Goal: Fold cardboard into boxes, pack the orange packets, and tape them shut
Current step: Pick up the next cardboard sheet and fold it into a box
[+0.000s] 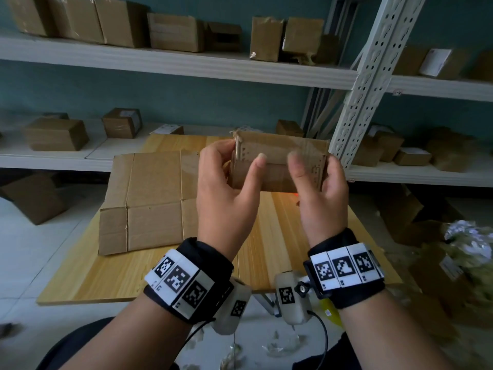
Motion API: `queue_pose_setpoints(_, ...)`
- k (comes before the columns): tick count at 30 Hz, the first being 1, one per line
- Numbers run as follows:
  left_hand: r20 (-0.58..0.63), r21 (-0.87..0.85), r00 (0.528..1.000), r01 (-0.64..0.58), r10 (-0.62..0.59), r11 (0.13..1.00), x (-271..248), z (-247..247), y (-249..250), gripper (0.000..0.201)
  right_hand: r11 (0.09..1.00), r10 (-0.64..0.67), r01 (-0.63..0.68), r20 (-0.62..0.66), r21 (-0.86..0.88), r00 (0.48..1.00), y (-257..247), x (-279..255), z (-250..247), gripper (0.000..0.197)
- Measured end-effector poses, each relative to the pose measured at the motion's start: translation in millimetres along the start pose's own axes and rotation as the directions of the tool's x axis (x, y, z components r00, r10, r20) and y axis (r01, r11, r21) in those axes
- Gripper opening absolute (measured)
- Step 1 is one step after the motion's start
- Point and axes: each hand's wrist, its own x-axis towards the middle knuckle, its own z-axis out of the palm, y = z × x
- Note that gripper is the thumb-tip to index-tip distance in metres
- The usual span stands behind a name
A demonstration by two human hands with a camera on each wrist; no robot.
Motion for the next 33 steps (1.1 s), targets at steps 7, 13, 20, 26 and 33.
queue_pose_setpoints(7,-0.041,0.009,0.999,0.007,-0.007,1.0,3,-4,-6,0.055,0.999,-0.047,0.048,-0.039,0.014,0.998,-2,1,-1,0.029)
queue_pose_setpoints(13,-0.123,-0.08,0.987,0.096,-0.106,0.992,16,-12,-9,0.044,0.996,-0.021,0.024,-0.041,0.087,0.999,2,-2,0,0.043)
queue_pose_setpoints(20,-0.15,-0.319,0.93,0.277,-0.337,0.906,22,-18,-18,0.028,0.996,-0.077,0.079,-0.054,0.038,0.996,7,0,4,0.037)
queue_pose_setpoints(26,-0.129,-0.318,0.962,0.189,-0.24,0.929,15,-13,-12,0.02,0.997,-0.079,0.079,0.002,0.007,0.997,15,2,4,0.024)
queue_pose_setpoints(33,-0.143,-0.265,0.972,0.145,-0.188,0.953,14,-12,-11,0.02,0.986,0.064,-0.053,-0.063,0.157,0.996,29,16,0,0.044)
